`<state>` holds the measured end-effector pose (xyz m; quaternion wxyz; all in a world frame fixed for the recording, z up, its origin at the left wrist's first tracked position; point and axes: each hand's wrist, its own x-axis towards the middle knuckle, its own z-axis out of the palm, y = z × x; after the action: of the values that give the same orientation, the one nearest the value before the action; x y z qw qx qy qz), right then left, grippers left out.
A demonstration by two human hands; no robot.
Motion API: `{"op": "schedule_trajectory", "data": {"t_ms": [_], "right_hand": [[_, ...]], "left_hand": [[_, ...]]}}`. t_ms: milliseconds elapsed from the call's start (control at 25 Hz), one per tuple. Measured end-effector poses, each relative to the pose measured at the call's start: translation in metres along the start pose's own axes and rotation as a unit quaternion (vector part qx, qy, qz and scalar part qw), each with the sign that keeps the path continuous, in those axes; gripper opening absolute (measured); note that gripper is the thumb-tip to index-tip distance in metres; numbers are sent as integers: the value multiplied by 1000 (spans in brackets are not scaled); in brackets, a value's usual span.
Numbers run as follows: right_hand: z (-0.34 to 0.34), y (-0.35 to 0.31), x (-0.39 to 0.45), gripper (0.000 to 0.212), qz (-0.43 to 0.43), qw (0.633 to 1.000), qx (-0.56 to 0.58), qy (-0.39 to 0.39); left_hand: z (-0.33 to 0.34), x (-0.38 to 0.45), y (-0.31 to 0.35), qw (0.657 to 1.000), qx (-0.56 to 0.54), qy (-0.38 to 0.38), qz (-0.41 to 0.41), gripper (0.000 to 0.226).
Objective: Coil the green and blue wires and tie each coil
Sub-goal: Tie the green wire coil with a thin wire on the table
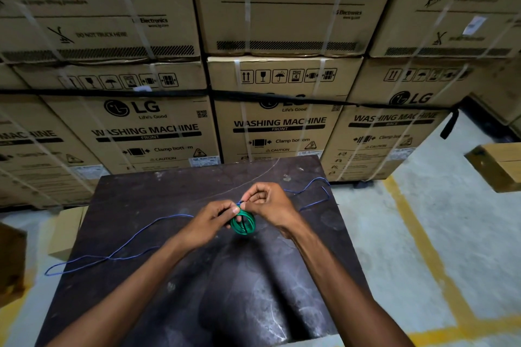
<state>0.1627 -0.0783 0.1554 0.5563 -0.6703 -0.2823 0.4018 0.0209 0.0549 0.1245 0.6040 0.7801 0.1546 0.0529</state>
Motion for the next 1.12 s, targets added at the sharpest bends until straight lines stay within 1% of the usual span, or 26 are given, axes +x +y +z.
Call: {"op": "schedule_trajectory", "data": {"t_ms": [240,480,600,640,760,960,1040,1080,1120], "right_hand": [[2,13,-3,26,3,1000,-1,19],[3,18,-6,23,13,1000,-11,22],[4,20,-5,25,12,999,-17,27],[4,20,-5,26,13,999,-17,31],[5,18,-5,27,16,999,-15,36],[0,12,-10,22,6,999,14,29],[-2,13,-13,16,-23,997,12,78],[-4,14,-17,20,-53,992,-5,112],[-6,14,-24,31,-87,987,-29,131]], "left_hand": [[5,-2,-2,1000,-2,3,-1,26],[10,-5,-3,1000,-4,14,-18,36],[8,-4,-4,999,-4,13,-37,21],[7,-3,-4,999,-1,12,-41,20],[7,-2,1,999,-3,14,-48,20],[12,-3,3,996,-39,50,-67,24],[13,-4,4,994,-55,61,-73,23],[12,-4,4,993,-60,64,-73,24],[12,-4,3,993,-64,67,-73,24]]}}
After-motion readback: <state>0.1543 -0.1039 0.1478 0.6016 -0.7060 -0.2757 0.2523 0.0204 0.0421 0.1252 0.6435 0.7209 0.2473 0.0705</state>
